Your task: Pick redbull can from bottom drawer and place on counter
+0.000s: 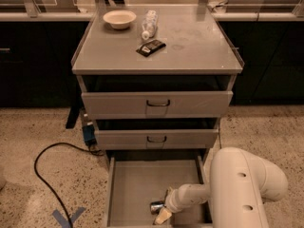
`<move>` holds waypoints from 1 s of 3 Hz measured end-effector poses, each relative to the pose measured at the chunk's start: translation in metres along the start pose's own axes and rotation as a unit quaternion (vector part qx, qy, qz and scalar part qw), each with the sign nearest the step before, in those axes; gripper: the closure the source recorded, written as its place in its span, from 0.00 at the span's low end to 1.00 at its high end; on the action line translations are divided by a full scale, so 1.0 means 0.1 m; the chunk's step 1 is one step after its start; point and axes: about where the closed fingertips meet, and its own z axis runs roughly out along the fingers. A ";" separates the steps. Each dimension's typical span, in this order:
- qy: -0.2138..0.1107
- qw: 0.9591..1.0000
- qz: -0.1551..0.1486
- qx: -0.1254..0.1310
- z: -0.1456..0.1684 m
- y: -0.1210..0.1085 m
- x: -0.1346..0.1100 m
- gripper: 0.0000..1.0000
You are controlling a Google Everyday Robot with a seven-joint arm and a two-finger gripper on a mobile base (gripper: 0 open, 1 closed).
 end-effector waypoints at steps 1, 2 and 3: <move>0.005 1.000 -0.007 -0.016 0.17 0.06 0.00 0.00; 0.012 1.000 -0.008 -0.027 0.34 0.07 0.02 0.00; 0.012 1.000 -0.008 -0.027 0.35 0.06 0.02 0.19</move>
Offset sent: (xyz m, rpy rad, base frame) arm 0.0062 0.0225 -0.0473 -0.0088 0.0663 0.0555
